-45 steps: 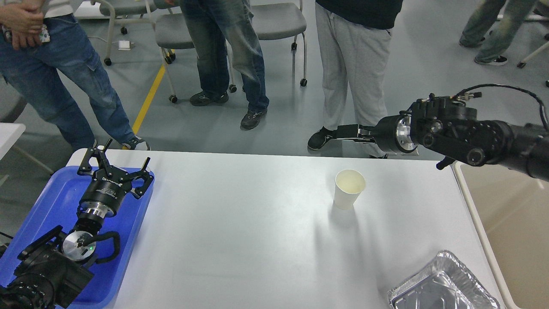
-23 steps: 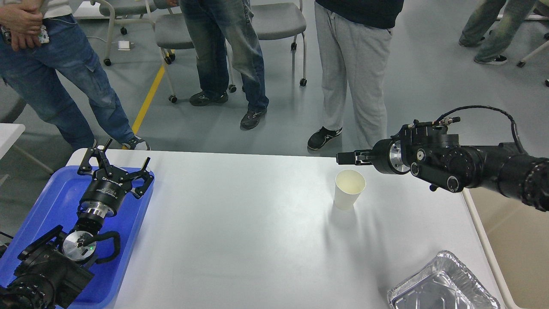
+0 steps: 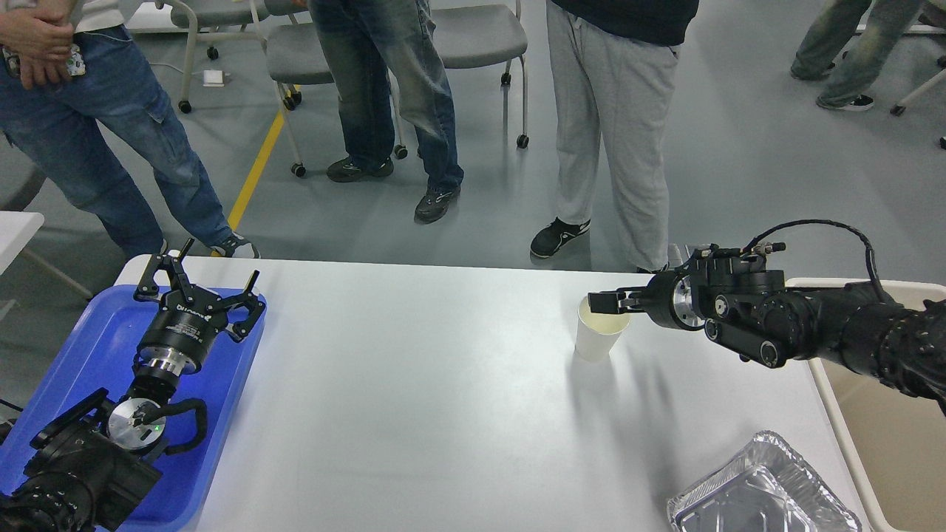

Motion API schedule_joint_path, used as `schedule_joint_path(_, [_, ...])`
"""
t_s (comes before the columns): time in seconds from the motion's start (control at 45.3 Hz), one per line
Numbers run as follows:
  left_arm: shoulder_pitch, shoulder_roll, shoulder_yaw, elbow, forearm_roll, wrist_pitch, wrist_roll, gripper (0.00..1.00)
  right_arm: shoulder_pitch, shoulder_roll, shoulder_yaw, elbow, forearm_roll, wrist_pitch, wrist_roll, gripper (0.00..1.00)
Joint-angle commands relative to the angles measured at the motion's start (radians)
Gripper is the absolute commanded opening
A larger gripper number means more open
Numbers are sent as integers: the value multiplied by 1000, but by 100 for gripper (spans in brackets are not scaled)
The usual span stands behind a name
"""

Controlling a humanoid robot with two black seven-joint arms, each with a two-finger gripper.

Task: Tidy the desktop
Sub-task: 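Lower the open right gripper onto the white paper cup, then close the right gripper on the paper cup and lift it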

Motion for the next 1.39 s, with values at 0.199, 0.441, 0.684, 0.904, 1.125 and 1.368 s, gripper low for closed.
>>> schedule_joint_path(0.199, [0,0,0,0,0,0,0,100,-50,18,-1,-33,-5,-28,6,90])
schedule_joint_path(0.441, [0,0,0,0,0,0,0,100,-59,24,-1,-35,-5,-28,6,80])
schedule_joint_path(0.684, [0,0,0,0,0,0,0,100,-59,24,-3,-35,-5,-26,8,70])
schedule_joint_path(0.904, [0,0,0,0,0,0,0,100,-58,25,-49,-41,-5,-26,6,31])
schedule_joint_path(1.125, [0,0,0,0,0,0,0,100,-52,24,-70,-44,-6,-25,6,0])
schedule_joint_path(1.368, [0,0,-1,0,0,0,0,100,-38,19,-70,-36,-2,-18,9,0])
